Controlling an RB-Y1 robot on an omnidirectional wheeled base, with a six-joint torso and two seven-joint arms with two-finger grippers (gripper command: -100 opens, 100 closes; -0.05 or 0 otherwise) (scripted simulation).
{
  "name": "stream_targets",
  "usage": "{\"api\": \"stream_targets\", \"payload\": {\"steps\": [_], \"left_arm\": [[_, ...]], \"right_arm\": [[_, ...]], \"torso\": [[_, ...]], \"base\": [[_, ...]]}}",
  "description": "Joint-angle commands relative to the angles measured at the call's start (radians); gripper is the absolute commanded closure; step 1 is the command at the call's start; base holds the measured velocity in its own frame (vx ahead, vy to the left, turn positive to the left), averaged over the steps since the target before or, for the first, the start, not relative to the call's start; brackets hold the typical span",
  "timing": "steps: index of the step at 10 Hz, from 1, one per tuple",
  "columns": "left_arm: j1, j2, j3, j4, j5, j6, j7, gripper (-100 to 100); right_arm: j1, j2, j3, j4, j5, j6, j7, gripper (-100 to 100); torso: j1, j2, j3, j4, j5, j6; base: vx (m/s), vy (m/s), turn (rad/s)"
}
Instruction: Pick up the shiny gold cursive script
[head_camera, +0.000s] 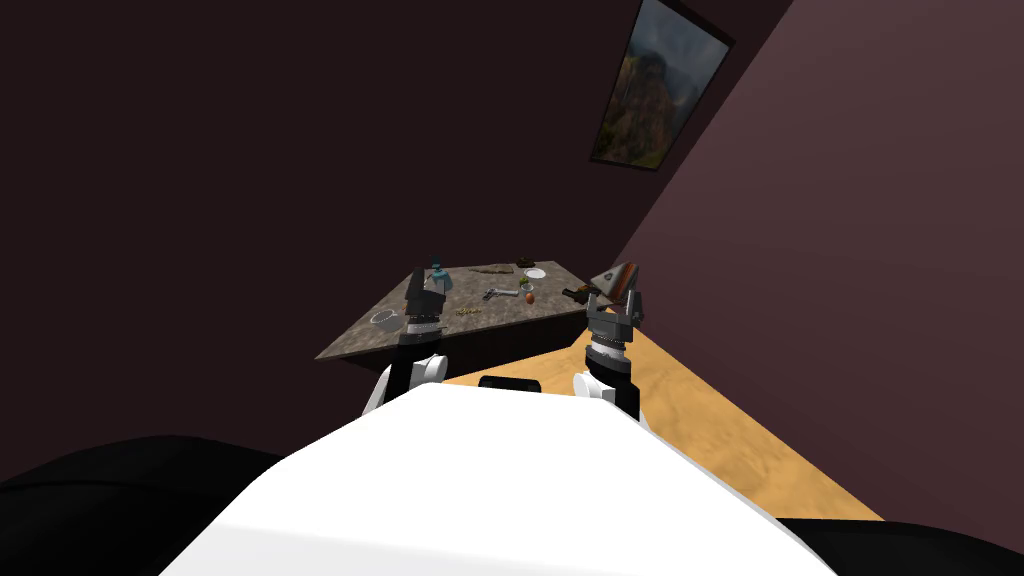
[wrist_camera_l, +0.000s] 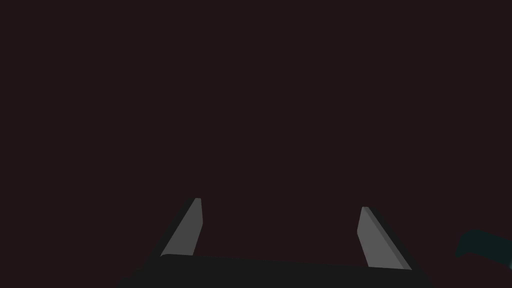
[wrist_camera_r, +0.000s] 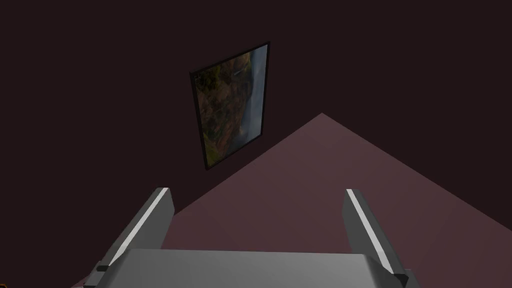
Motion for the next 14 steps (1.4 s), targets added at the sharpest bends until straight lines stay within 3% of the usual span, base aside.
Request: {"api": "stream_targets", "payload": {"steps": [1,4,7,8,10,11,13,14], "left_arm": [[-0.012,0.043,0.004,0.011,0.009,0.012,0.0,-100],[-0.059,0.127,0.02,0.056,0.044,0.06,0.0,-100],[-0.138,0.183,0.044,0.133,0.1,0.137,0.001,-100],[-0.138,0.183,0.044,0.133,0.1,0.141,0.001,-100],[-0.199,0.205,0.063,0.193,0.147,0.204,0.005,-100],[-0.206,0.205,0.063,0.2,0.147,0.211,0.005,-100],[-0.283,0.218,0.084,0.271,0.199,0.281,0.01,-100],[-0.285,0.218,0.084,0.279,0.199,0.292,0.01,-100]], "right_arm": [[0.0,0.0,0.0,0.0,0.0,0.0,0.0,0],[0.0,0.0,0.0,0.0,0.0,0.0,0.0,0],[0.0,0.0,0.0,0.0,0.0,0.0,0.0,0],[0.0,0.0,0.0,0.0,0.0,0.0,0.0,0],[0.0,0.0,0.0,0.0,0.0,0.0,0.0,0],[0.0,0.0,0.0,0.0,0.0,0.0,0.0,0],[0.0,0.0,0.0,0.0,0.0,0.0,0.0,0],[0.0,0.0,0.0,0.0,0.0,0.0,0.0,0]], "torso": [[0.0,0.0,0.0,0.0,0.0,0.0],[0.002,0.003,0.001,0.001,0.0,0.0],[0.002,0.005,0.003,0.001,0.001,0.0],[0.003,0.005,0.003,0.001,0.001,0.0],[0.003,0.003,0.002,0.001,0.001,0.0],[0.003,0.004,0.002,0.001,0.001,0.0],[0.003,0.003,0.002,0.001,0.001,0.0],[0.004,0.004,0.002,0.001,0.001,0.0]], "base": [[-0.014,0.004,-0.029],[-0.046,0.025,-0.065],[-0.077,0.031,-0.09],[-0.056,0.033,-0.041],[-0.058,0.042,-0.091],[-0.055,0.042,-0.05],[-0.061,0.045,-0.101],[-0.065,0.039,-0.055]]}}
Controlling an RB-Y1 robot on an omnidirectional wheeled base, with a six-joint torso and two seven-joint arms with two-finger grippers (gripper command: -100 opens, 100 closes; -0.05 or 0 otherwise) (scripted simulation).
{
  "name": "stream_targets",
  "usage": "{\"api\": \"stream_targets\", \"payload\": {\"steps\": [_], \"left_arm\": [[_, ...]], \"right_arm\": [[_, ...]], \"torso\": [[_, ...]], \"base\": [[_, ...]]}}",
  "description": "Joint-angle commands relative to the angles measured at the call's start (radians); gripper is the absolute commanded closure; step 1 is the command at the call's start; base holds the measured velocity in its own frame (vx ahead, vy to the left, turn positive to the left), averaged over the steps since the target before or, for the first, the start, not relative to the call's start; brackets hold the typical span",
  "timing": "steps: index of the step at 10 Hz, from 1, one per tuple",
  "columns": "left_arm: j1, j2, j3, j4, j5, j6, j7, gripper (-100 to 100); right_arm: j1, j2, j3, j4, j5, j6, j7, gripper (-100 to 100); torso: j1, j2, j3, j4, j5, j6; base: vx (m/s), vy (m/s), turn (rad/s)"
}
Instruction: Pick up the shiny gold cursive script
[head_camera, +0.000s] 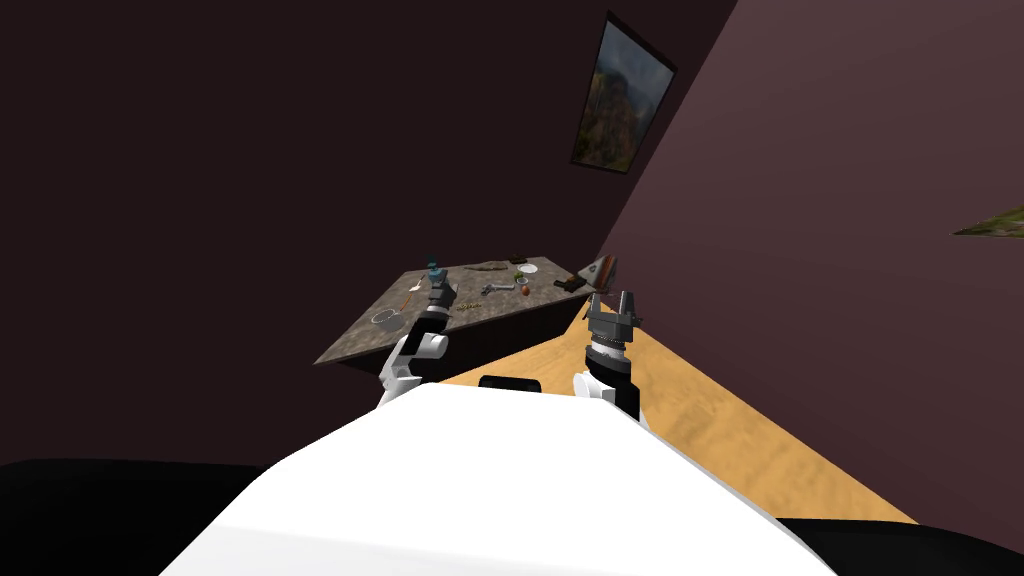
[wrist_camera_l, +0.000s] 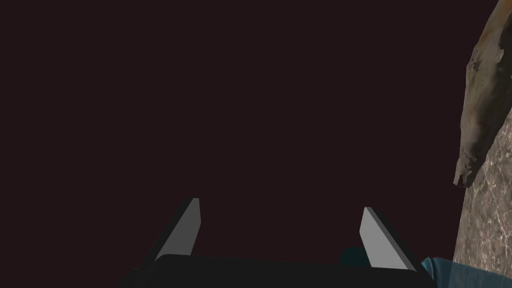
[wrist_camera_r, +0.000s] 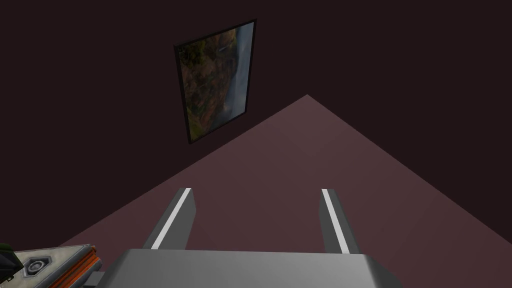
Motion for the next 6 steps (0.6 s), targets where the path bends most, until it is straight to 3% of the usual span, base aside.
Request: {"api": "stream_targets", "payload": {"steps": [1,2,3,4,5,6], "left_arm": [[-0.046,0.002,0.01,0.049,0.031,0.05,0.003,-100],[-0.046,0.002,0.01,0.049,0.031,0.056,0.003,-100],[-0.09,0.005,0.02,0.094,0.059,0.095,0.007,-100],[-0.09,0.005,0.02,0.094,0.059,0.102,0.007,-100],[-0.135,0.007,0.03,0.136,0.087,0.144,0.012,-100],[-0.135,0.007,0.03,0.142,0.087,0.149,0.012,-100]], "right_arm": [[0.0,0.0,0.0,0.0,0.0,0.0,0.0,0],[0.0,0.0,0.0,0.0,0.0,0.0,0.0,0],[0.0,0.0,0.0,0.0,0.0,0.0,0.0,0],[0.0,0.0,0.0,0.0,0.0,0.0,0.0,0],[0.0,0.0,0.0,0.0,0.0,0.0,0.0,0],[0.0,0.0,0.0,0.0,0.0,0.0,0.0,0]], "torso": [[0.0,0.0,0.0,0.0,0.0,0.0],[0.0,0.0,0.0,0.0,0.0,0.0],[-0.001,-0.001,0.0,0.0,0.0,0.0],[-0.001,-0.001,-0.001,0.0,0.0,0.0],[-0.001,-0.001,-0.001,0.0,0.0,0.0],[-0.001,-0.001,-0.001,0.0,0.0,0.0]], "base": [[-0.067,0.038,-0.065],[-0.047,0.029,-0.053],[-0.051,0.032,-0.101],[-0.042,0.028,-0.052],[-0.058,0.031,-0.072],[-0.05,0.039,-0.046]]}}
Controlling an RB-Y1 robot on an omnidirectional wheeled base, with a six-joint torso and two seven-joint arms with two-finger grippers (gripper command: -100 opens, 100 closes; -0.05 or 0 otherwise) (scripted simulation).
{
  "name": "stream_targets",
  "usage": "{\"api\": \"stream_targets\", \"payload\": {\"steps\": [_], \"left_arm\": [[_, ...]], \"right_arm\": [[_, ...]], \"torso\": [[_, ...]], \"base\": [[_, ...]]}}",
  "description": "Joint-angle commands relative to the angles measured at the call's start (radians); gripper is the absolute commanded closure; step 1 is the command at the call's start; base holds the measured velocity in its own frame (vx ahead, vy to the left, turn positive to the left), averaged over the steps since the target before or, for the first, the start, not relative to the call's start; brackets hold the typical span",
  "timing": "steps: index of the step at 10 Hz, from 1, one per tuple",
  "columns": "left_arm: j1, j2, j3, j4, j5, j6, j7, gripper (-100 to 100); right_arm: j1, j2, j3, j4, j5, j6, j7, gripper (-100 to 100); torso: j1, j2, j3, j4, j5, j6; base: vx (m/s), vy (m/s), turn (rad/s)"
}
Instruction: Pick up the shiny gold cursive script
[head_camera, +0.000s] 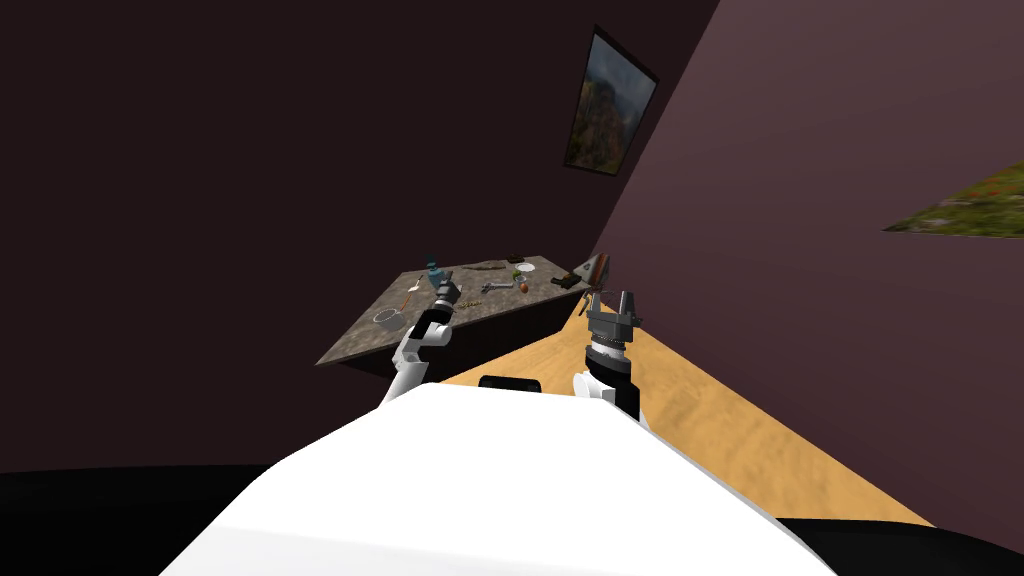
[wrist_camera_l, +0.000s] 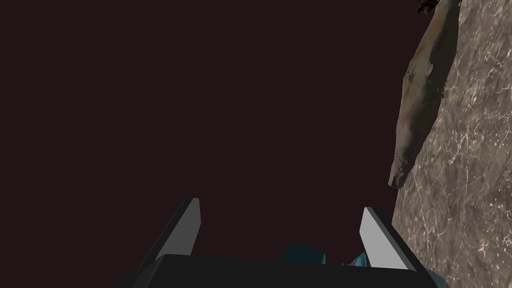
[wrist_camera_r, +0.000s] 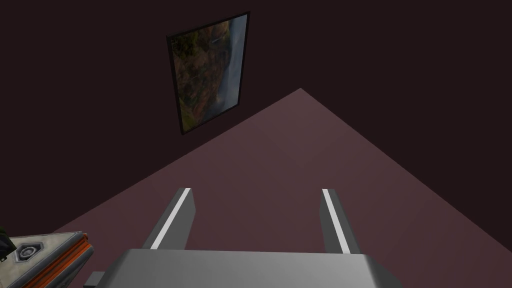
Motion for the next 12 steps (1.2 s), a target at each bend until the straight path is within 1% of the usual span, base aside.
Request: {"api": "stream_targets", "payload": {"steps": [1,2,3,4,5,6,7,8,9,10,11,12], "left_arm": [[-0.049,-0.003,0.009,0.05,0.031,0.05,0.004,-100],[-0.049,-0.003,0.009,0.053,0.031,0.062,0.004,-100],[-0.086,-0.003,0.018,0.086,0.059,0.101,0.01,-100],[-0.096,-0.003,0.018,0.106,0.059,0.112,0.01,-100],[-0.14,-0.004,0.026,0.146,0.087,0.149,0.018,-100],[-0.145,-0.004,0.026,0.161,0.087,0.164,0.018,-100],[-0.184,-0.005,0.034,0.194,0.115,0.201,0.026,-100],[-0.194,-0.005,0.034,0.218,0.115,0.217,0.026,-100],[-0.233,-0.007,0.041,0.258,0.142,0.244,0.035,-100],[-0.244,-0.007,0.041,0.277,0.142,0.27,0.035,-100],[-0.278,-0.008,0.046,0.309,0.169,0.298,0.045,-100],[-0.295,-0.008,0.046,0.337,0.169,0.324,0.045,-100]], "right_arm": [[0.0,0.0,0.0,0.0,0.0,0.0,0.0,0],[0.0,0.0,0.0,0.0,0.0,0.0,0.0,0],[0.0,0.0,0.0,0.0,0.0,0.0,0.0,0],[0.0,0.0,0.0,0.0,0.0,0.0,0.0,0],[0.0,0.0,0.0,0.0,0.0,0.0,0.0,0],[0.0,0.0,0.0,0.0,0.0,0.0,0.0,0],[0.0,0.0,0.0,0.0,0.0,0.0,0.0,0],[0.0,0.0,0.0,0.0,0.0,0.0,0.0,0],[0.0,0.0,0.0,0.0,0.0,0.0,0.0,0],[0.0,0.0,0.0,0.0,0.0,0.0,0.0,0],[0.0,0.0,0.0,0.0,0.0,0.0,0.0,0],[0.0,0.0,0.0,0.0,0.0,0.0,0.0,0]], "torso": [[0.0,0.0,0.0,0.0,0.0,0.0],[0.0,0.0,0.0,0.0,0.0,0.0],[0.0,0.0,0.0,0.0,0.0,0.0],[0.0,0.0,0.0,0.0,0.0,0.0],[0.0,0.0,0.0,0.0,0.0,0.0],[0.0,-0.001,0.0,0.0,0.0,0.0],[0.0,-0.001,-0.001,0.0,0.0,0.0],[0.001,-0.001,-0.001,0.0,0.0,0.0],[0.001,-0.001,-0.001,0.0,0.0,0.0],[0.001,-0.001,-0.001,0.0,0.0,0.0],[0.0,-0.001,-0.001,0.0,0.0,0.0],[0.0,-0.001,-0.001,0.0,0.0,0.0]], "base": [[-0.051,0.047,-0.069],[-0.046,0.037,-0.058],[-0.061,0.038,-0.077],[-0.046,0.039,-0.056],[-0.044,0.044,-0.088],[-0.036,0.043,-0.04],[-0.04,0.049,-0.054],[-0.036,0.048,-0.044],[-0.041,0.057,-0.075],[-0.035,0.041,-0.044],[-0.04,0.039,-0.06],[-0.028,0.039,-0.039]]}}
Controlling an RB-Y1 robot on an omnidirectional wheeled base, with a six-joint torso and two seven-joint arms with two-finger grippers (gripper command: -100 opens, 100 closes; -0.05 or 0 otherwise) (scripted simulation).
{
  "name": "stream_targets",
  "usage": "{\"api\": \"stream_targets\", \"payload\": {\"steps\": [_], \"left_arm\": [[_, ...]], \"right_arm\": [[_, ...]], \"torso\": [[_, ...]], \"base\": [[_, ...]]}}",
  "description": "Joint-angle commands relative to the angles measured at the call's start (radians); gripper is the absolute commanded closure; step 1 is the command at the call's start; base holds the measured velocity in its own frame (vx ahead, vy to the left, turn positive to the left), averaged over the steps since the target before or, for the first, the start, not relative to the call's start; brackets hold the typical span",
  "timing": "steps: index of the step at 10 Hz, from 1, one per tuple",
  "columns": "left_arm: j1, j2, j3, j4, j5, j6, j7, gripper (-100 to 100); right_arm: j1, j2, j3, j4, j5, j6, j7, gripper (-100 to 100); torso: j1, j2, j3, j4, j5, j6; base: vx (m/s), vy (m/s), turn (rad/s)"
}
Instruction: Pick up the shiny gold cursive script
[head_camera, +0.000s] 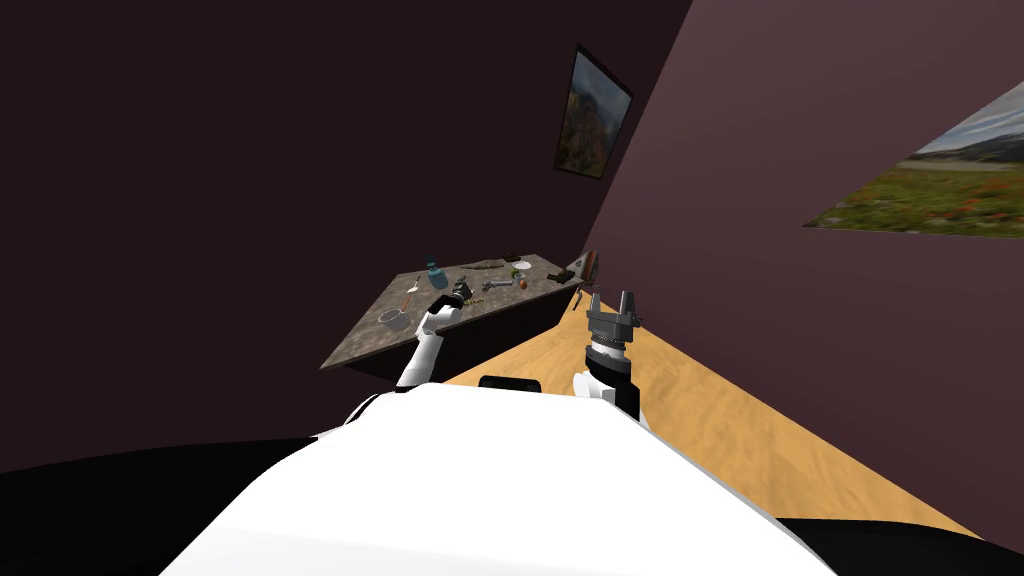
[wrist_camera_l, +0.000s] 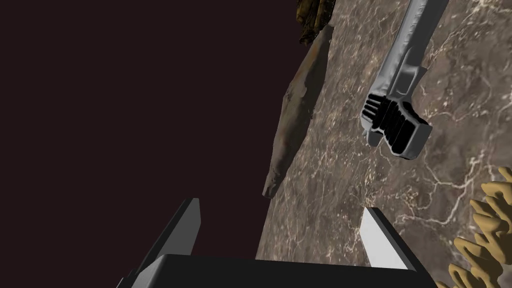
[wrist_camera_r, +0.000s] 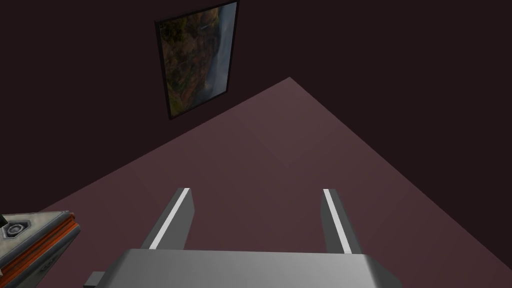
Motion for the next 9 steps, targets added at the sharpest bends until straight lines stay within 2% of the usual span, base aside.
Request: {"api": "stream_targets", "payload": {"steps": [1,2,3,4,5,6,7,8,9], "left_arm": [[-0.05,-0.007,0.006,0.05,0.025,0.05,0.012,-100],[-0.061,-0.007,0.006,0.073,0.025,0.07,0.012,-100],[-0.061,-0.007,0.006,0.073,0.025,0.077,0.012,-100],[-0.102,-0.008,0.01,0.113,0.049,0.118,0.023,-100],[-0.112,-0.008,0.01,0.136,0.049,0.131,0.023,-100],[-0.159,-0.008,0.014,0.177,0.073,0.166,0.036,-100],[-0.163,-0.008,0.014,0.199,0.073,0.185,0.036,-100],[-0.209,-0.008,0.016,0.232,0.095,0.223,0.049,-100],[-0.213,-0.008,0.016,0.261,0.095,0.238,0.049,-100]], "right_arm": [[0.0,0.0,0.0,0.0,0.0,0.0,0.0,0],[0.0,0.0,0.0,0.0,0.0,0.0,0.0,0],[0.0,0.0,0.0,0.0,0.0,0.0,0.0,0],[0.0,0.0,0.0,0.0,0.0,0.0,0.0,0],[0.0,0.0,0.0,0.0,0.0,0.0,0.0,0],[0.0,0.0,0.0,0.0,0.0,0.0,0.0,0],[0.0,0.0,0.0,0.0,0.0,0.0,0.0,0],[0.0,0.0,0.0,0.0,0.0,0.0,0.0,0],[0.0,0.0,0.0,0.0,0.0,0.0,0.0,0]], "torso": [[0.0,0.0,0.0,0.0,0.0,0.0],[0.001,0.0,0.0,0.0,0.0,0.0],[0.001,0.0,0.0,0.0,0.0,0.0],[-0.001,-0.001,-0.001,0.0,0.0,0.0],[0.0,-0.001,-0.001,0.0,0.0,0.0],[0.0,-0.001,-0.001,0.0,0.0,0.0],[0.001,-0.001,-0.001,0.0,0.0,0.0],[0.001,-0.001,-0.001,0.0,0.0,0.0],[0.001,-0.002,-0.001,0.0,0.0,0.0]], "base": [[-0.031,0.058,-0.054],[-0.021,0.054,-0.032],[-0.006,0.023,-0.001],[-0.016,0.039,-0.053],[-0.018,0.047,-0.033],[-0.016,0.065,-0.043],[-0.01,0.056,-0.03],[-0.005,0.06,-0.036],[-0.007,0.053,-0.025]]}}
